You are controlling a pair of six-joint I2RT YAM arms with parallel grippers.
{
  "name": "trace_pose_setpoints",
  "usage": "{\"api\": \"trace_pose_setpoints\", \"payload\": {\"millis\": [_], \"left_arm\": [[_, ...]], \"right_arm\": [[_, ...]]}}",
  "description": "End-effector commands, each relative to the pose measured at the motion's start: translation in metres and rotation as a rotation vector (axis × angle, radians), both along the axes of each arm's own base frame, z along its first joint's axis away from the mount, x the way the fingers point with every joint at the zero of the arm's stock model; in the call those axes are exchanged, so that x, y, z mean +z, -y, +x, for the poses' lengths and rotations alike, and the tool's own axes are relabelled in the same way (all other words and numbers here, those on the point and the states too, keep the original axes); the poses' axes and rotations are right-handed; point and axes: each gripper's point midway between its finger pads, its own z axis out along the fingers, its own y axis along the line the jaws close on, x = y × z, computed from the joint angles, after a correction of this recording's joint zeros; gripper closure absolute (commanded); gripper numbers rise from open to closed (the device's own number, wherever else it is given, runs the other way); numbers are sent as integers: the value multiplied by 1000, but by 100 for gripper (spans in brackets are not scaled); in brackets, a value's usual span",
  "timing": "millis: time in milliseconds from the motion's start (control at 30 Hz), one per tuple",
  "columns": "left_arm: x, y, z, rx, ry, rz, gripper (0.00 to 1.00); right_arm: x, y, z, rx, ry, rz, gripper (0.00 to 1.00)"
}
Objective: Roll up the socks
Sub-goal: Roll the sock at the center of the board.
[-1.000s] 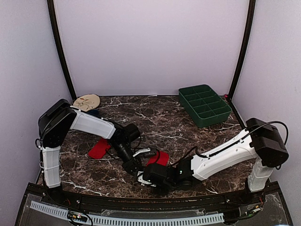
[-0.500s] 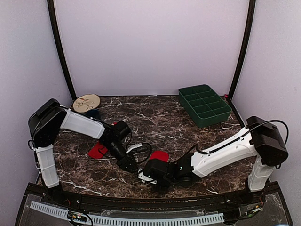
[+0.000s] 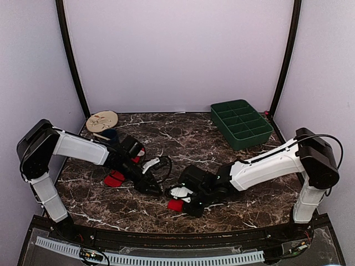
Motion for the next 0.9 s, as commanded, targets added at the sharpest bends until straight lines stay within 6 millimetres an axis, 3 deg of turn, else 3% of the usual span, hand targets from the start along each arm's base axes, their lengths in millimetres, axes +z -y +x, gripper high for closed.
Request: {"api": "trace_pose_setpoints", "payload": {"millis": [0, 233, 533, 867], "left_arm": [[23, 7, 10, 46, 87, -99, 58], [41, 23, 3, 28, 264, -174, 56], [43, 57, -21, -103, 486, -172, 55], [19, 66, -42, -299, 560, -118, 54]], "right_arm": [[1, 12, -12, -31, -245, 36, 85], [7, 16, -12, -28, -483, 104, 86], [17, 23, -9, -33, -766, 164, 87], [19, 18, -11, -53, -872, 203, 87]]}}
